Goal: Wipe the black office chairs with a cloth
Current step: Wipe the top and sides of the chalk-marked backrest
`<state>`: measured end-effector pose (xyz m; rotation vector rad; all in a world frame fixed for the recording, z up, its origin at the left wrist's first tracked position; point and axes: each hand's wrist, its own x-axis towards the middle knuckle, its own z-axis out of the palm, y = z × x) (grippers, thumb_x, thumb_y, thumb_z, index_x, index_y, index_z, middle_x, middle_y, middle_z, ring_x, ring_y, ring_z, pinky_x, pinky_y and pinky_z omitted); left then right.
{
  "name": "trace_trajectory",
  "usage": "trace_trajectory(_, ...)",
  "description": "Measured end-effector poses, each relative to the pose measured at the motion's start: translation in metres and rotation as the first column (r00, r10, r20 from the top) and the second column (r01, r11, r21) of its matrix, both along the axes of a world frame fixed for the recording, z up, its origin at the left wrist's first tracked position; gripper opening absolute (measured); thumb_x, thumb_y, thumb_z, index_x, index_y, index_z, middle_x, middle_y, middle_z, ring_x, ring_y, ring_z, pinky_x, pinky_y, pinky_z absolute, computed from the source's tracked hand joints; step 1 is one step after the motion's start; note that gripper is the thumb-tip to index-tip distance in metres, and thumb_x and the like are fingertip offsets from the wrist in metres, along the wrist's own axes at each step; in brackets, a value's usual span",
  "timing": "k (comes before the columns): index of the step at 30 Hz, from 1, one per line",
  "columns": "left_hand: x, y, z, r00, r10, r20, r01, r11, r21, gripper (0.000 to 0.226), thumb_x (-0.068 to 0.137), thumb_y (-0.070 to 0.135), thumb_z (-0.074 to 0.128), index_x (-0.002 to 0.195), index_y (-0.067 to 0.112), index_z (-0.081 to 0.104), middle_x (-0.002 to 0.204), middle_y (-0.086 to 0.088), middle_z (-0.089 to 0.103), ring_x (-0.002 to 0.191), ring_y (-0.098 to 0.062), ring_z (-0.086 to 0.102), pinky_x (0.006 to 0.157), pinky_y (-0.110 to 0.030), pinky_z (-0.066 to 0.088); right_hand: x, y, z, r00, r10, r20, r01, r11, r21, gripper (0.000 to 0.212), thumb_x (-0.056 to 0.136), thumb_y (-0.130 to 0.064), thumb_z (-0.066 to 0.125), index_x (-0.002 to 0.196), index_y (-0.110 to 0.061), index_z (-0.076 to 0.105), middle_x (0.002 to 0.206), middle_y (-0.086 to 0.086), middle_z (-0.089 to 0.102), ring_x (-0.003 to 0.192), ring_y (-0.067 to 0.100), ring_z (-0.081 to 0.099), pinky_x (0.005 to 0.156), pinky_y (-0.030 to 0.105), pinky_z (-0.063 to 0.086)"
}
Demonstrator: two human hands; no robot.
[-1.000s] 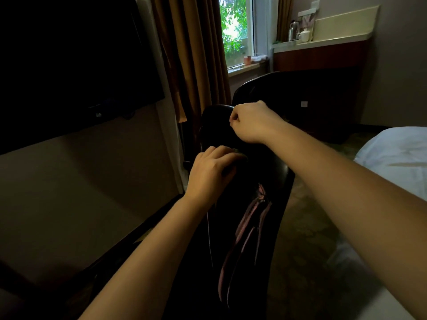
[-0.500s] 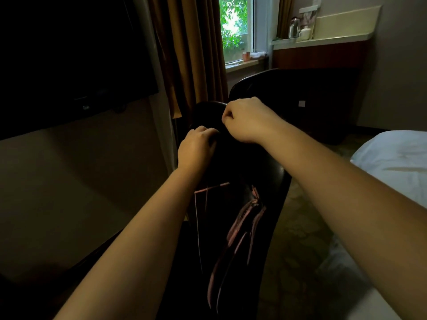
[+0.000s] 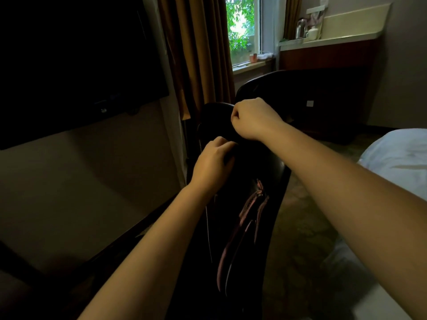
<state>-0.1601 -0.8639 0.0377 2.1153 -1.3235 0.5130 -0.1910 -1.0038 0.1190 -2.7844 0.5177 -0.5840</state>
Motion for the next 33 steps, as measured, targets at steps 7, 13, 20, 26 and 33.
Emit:
trace_trajectory(7,-0.074,0.030,-0.023,0.994,-0.104,-0.038,0.102,0.993,-0.057,0.031,0.091,0.011,0.058,0.121,0.016,0.064,0.117,-0.001,0.054,0.108,-0.018,0.053,0.087,-0.029,0.047,-0.017,0.006,-0.003,1.000,-0.009,0.009,0.009,1.000,-0.004,0.027,0.093,-0.027,0.046,0.111,-0.021,0.065,0.124,0.013,0.054,0.095,0.028,0.057,0.077,0.036,0.050)
trace_trajectory(13,-0.112,0.050,-0.038,0.988,-0.126,-0.093,0.116,0.987,-0.109,0.034,0.093,0.014,0.058,0.126,0.019,0.060,0.120,0.006,0.050,0.109,-0.007,0.050,0.089,-0.022,0.048,-0.030,0.016,-0.001,1.000,0.002,-0.026,-0.002,1.000,0.008,0.026,0.094,-0.024,0.045,0.109,-0.021,0.066,0.130,0.015,0.050,0.103,0.028,0.054,0.071,0.034,0.045)
trace_trajectory(20,-0.117,0.054,-0.035,0.994,-0.099,-0.045,0.093,0.988,-0.121,0.030,0.088,0.015,0.061,0.117,0.019,0.064,0.117,0.005,0.055,0.108,-0.010,0.055,0.087,-0.021,0.049,-0.035,0.020,-0.003,0.999,0.003,-0.042,-0.002,1.000,0.025,0.025,0.096,-0.024,0.046,0.114,-0.020,0.064,0.132,0.016,0.046,0.109,0.027,0.050,0.069,0.034,0.042)
trace_trajectory(26,-0.102,0.040,-0.022,0.990,-0.065,-0.122,0.048,0.989,-0.138,0.026,0.086,0.012,0.065,0.112,0.018,0.066,0.110,0.010,0.056,0.099,-0.005,0.055,0.080,-0.013,0.044,-0.027,0.016,-0.003,0.999,0.016,-0.034,-0.016,1.000,0.017,0.026,0.096,-0.023,0.045,0.115,-0.020,0.063,0.128,0.015,0.050,0.112,0.026,0.046,0.077,0.035,0.047)
trace_trajectory(33,-0.051,0.009,-0.010,0.969,0.025,-0.246,-0.072,0.980,-0.186,0.016,0.091,0.016,0.062,0.106,0.014,0.065,0.099,0.009,0.054,0.088,-0.001,0.051,0.071,-0.009,0.038,-0.015,0.012,0.000,0.998,0.036,-0.053,-0.035,0.999,0.021,0.027,0.095,-0.029,0.047,0.115,-0.021,0.063,0.123,0.013,0.055,0.111,0.026,0.050,0.091,0.044,0.052)
